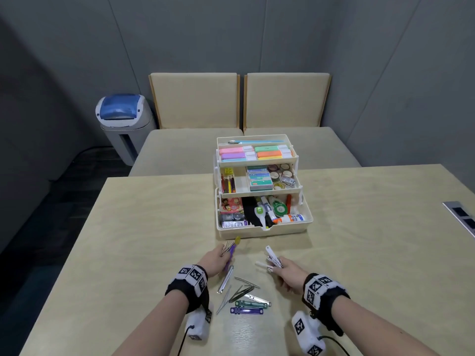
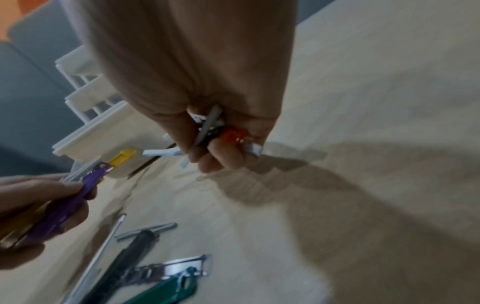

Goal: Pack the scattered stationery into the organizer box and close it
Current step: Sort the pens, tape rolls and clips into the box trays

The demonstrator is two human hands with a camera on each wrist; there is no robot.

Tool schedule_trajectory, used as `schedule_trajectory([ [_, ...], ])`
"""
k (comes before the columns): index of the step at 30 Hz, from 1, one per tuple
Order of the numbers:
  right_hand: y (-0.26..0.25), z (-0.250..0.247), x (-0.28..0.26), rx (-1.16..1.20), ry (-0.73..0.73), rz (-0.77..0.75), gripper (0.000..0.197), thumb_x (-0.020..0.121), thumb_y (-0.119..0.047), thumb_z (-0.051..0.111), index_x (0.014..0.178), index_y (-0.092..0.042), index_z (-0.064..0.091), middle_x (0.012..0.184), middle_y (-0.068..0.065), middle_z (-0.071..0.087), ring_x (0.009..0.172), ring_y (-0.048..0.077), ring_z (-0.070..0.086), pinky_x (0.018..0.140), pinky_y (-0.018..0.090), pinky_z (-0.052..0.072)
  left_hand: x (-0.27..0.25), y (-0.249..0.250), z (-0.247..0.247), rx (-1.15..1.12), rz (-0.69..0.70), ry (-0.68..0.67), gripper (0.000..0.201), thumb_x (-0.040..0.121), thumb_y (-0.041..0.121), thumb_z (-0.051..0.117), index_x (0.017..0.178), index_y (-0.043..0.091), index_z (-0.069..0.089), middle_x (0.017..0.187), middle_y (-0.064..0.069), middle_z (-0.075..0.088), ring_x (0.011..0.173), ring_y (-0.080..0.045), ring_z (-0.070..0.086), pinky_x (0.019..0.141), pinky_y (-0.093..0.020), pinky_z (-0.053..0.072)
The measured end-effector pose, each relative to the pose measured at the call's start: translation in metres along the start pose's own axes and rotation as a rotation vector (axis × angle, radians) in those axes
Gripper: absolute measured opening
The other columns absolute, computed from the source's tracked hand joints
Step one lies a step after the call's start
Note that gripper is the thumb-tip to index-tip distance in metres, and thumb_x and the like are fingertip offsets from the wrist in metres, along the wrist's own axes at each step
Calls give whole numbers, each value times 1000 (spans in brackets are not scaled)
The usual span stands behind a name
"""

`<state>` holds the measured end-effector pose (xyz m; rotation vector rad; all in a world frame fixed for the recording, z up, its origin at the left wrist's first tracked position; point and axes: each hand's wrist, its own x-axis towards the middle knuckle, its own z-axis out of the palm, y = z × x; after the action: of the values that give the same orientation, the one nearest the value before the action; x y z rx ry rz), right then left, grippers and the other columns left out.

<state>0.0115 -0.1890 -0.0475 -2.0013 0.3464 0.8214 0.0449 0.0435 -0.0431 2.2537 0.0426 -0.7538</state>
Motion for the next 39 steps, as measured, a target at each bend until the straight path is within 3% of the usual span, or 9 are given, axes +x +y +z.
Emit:
schedule_trajectory([
  [3,-4,3,0,217,-15,34,12,97,-7,39,90,-13,47,59,6,48,38,14,51,32,16,30,-6,7,-4,-237,-74,-36,18,100,27,38,87,16,44,72,1,52,50,-10,43,42,-19,31],
  [10,-19,4,0,558,-51,84,19,93,8,40,83,-6,48,60,12,51,40,20,50,38,21,39,-16,18,-11,-384,-85,-132,18,102,22,29,92,14,42,71,1,68,45,-3,57,38,-17,25],
  [15,-22,7,-1,628,-27,121,25,93,12,33,85,-6,48,53,8,47,39,17,47,36,20,38,-19,16,-6,-366,-88,-164,11,101,20,32,97,13,40,64,2,67,67,-18,65,37,-15,27],
  [20,-20,9,-8,659,-42,178,27,93,9,32,85,-6,52,58,8,44,48,18,42,36,22,38,-29,27,-6,-375,-93,-214,9,99,15,34,96,12,42,68,-2,62,50,-8,64,35,-16,27],
  [23,-18,7,-11,658,-55,201,24,98,-2,34,80,-9,49,58,6,42,45,17,36,37,20,32,-27,31,-9,-405,-90,-188,5,93,15,39,91,13,42,58,2,62,43,-11,55,37,-14,22],
  [27,-20,-3,-22,590,-54,172,20,100,-9,39,81,-11,47,56,4,42,41,14,37,38,21,30,-24,56,-28,-642,-12,-144,27,98,18,40,73,9,45,50,-3,53,37,-11,39,33,-14,21],
  [31,-29,-16,-34,560,-75,137,17,99,-10,42,83,-10,47,54,3,45,42,14,40,39,21,29,-8,103,-64,-829,20,17,16,99,13,42,84,10,45,60,-4,48,38,-8,41,30,-15,22],
  [36,-42,-34,-42,603,-103,73,14,100,-11,40,91,-8,51,61,3,47,46,15,41,41,23,31,37,144,-96,-761,-179,49,18,97,11,37,80,6,41,61,-7,46,33,-10,40,32,-13,24],
  [39,-47,-46,-47,626,-119,37,13,100,-10,41,92,-7,51,62,3,47,46,15,43,43,23,32,58,158,-98,-603,-236,83,14,93,8,33,81,5,40,42,-6,47,38,-17,43,40,-14,27],
])
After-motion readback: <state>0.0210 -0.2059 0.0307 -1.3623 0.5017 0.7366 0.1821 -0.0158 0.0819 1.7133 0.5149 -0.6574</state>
